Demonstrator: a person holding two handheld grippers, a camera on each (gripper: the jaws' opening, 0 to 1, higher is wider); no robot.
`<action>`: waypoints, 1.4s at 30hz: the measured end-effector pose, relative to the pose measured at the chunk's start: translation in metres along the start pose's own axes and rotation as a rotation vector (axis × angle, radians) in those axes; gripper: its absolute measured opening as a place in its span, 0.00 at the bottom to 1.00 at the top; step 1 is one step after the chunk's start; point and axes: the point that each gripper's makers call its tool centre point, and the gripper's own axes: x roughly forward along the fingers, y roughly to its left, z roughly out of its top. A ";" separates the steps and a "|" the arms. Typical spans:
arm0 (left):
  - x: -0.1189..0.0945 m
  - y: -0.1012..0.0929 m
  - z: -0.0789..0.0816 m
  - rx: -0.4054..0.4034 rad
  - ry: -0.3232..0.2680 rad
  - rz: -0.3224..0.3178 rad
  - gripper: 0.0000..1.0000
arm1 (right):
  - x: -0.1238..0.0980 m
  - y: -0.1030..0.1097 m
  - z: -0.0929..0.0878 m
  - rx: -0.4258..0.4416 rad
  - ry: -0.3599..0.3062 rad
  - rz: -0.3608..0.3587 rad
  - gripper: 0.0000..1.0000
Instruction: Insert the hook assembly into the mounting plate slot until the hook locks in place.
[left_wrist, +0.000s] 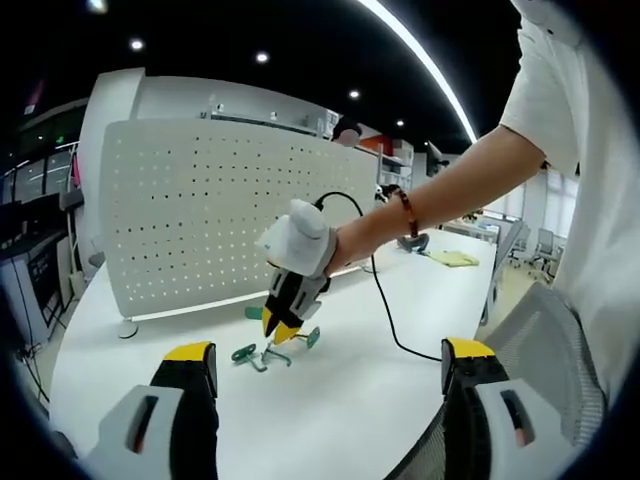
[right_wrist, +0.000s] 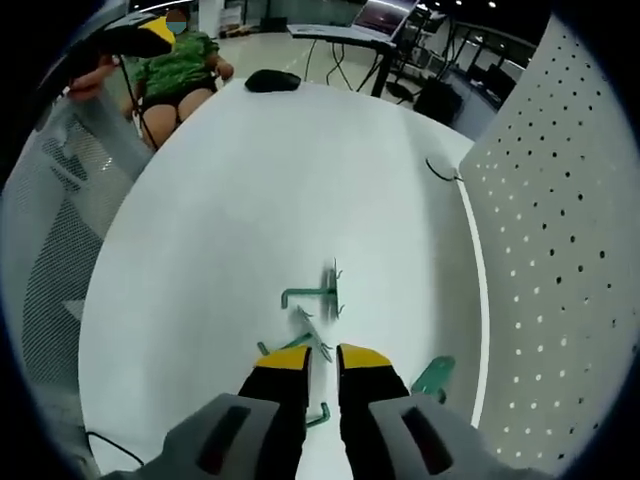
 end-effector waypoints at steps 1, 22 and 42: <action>0.000 0.000 0.000 -0.001 0.000 0.000 0.95 | 0.000 0.000 0.000 0.000 0.001 0.001 0.08; -0.002 0.000 -0.005 0.005 0.021 0.007 0.93 | 0.015 0.002 -0.008 -0.041 0.037 0.023 0.07; -0.001 0.001 -0.004 0.004 0.020 0.016 0.93 | 0.016 0.013 -0.007 0.033 -0.009 0.013 0.02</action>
